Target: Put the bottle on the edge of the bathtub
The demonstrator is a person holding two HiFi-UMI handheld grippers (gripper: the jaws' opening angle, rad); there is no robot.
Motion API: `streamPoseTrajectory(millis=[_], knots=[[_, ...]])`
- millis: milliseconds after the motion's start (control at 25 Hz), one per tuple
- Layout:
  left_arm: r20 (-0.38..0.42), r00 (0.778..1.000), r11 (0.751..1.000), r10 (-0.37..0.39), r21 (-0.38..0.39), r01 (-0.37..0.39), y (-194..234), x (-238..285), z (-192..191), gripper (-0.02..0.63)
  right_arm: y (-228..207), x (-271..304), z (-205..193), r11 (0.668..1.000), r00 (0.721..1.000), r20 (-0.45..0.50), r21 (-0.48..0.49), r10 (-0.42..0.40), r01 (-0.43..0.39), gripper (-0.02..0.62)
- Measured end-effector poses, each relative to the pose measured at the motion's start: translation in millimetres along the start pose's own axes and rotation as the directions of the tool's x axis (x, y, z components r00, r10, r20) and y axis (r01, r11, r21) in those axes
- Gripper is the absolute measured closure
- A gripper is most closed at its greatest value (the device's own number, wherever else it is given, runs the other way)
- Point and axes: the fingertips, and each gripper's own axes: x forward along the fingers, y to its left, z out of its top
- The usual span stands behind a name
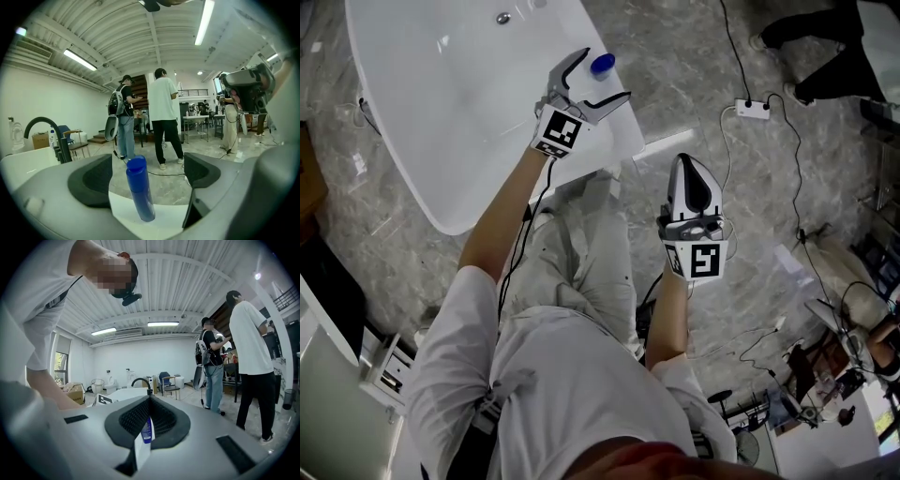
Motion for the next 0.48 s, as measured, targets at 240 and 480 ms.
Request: streamPoseTrajectory(millis=[240,480], knots=[[0.01,1.0,1.0,-0.013,0.01,0.013,-5.0,-25.8,45.2,0.13,12.9,-13.6,45.3,1.0,1.0,0.028,-0.006,-0.003,0.003,0.594],[0.005,1.0,0.999,-0.024,0.033,0.024,-18.4,-53.4,89.2,0.17,26.5,-34.3,92.7,1.0,0.998,0.057,-0.014,-0.003,0.004,0.594]])
